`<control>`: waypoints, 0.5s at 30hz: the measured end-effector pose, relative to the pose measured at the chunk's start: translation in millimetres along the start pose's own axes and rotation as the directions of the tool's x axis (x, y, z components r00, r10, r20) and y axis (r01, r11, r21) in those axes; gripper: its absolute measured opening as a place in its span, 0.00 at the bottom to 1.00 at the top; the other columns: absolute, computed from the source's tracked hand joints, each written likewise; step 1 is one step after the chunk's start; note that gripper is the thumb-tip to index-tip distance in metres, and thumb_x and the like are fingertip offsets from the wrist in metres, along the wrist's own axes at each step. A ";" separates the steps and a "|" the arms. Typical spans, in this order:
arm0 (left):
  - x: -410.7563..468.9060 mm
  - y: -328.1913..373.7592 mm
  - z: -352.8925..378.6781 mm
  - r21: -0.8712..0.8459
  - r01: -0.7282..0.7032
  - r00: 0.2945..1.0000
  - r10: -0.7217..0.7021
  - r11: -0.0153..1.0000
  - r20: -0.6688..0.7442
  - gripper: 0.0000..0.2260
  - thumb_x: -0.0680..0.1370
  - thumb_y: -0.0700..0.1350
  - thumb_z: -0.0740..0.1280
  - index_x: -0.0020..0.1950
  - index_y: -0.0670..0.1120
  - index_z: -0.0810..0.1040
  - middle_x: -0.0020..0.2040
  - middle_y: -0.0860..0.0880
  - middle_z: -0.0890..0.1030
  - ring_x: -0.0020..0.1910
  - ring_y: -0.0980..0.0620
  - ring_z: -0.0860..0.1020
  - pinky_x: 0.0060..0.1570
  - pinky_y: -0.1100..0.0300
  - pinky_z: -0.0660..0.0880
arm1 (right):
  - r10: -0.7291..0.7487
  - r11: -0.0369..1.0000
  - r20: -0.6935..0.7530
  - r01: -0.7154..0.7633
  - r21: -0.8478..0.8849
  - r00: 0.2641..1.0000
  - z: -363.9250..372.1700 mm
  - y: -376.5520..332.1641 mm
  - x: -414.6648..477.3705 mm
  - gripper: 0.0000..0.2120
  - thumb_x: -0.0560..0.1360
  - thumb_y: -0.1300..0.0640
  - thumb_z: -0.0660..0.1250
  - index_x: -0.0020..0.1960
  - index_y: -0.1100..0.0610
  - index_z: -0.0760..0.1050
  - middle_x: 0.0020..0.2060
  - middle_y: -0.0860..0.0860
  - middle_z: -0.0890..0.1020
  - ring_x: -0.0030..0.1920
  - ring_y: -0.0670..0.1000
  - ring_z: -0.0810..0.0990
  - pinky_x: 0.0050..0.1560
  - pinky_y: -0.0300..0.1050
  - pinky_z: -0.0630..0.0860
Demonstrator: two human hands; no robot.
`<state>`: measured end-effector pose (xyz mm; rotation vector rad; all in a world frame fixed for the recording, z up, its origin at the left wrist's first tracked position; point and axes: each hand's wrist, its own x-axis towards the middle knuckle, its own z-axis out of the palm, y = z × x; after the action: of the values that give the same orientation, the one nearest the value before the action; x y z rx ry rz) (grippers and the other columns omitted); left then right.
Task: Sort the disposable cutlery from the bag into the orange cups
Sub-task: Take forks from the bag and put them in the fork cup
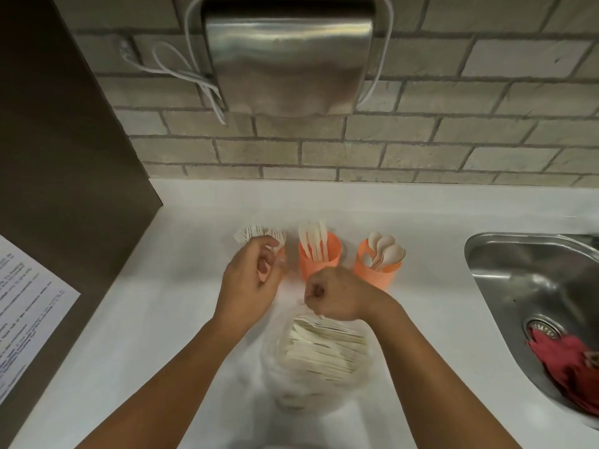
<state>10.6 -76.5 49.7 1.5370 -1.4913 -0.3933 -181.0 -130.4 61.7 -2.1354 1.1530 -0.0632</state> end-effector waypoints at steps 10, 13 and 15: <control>-44.8 -15.7 36.5 0.410 -0.219 0.852 -0.031 0.886 0.522 0.10 0.81 0.54 0.68 0.58 0.56 0.87 0.64 0.50 0.71 0.63 0.50 0.69 0.55 0.62 0.70 | 0.217 0.948 -0.076 -0.228 -0.224 0.973 51.9 42.5 -31.7 0.17 0.77 0.63 0.64 0.65 0.58 0.74 0.58 0.56 0.76 0.57 0.59 0.79 0.59 0.53 0.77; -47.2 -16.0 45.9 0.594 -0.226 0.828 -0.169 0.772 0.534 0.15 0.82 0.53 0.64 0.67 0.54 0.82 0.68 0.47 0.70 0.68 0.45 0.68 0.61 0.55 0.75 | 0.189 0.944 -0.148 -0.222 -0.244 0.971 64.6 45.7 -30.1 0.17 0.77 0.58 0.66 0.66 0.57 0.75 0.58 0.56 0.76 0.58 0.59 0.77 0.57 0.55 0.78; -47.9 -17.1 49.9 0.666 -0.231 0.821 -0.226 0.709 0.525 0.18 0.82 0.51 0.64 0.72 0.51 0.76 0.68 0.45 0.71 0.68 0.44 0.69 0.60 0.52 0.77 | 0.185 0.928 -0.160 -0.226 -0.295 0.970 72.2 47.0 -28.7 0.19 0.78 0.55 0.67 0.67 0.57 0.73 0.59 0.56 0.74 0.60 0.59 0.74 0.56 0.55 0.79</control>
<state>-27.2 -55.1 -6.8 2.1407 -2.3193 -0.3017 -206.6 -85.8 -13.1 -2.2931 1.5461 0.0826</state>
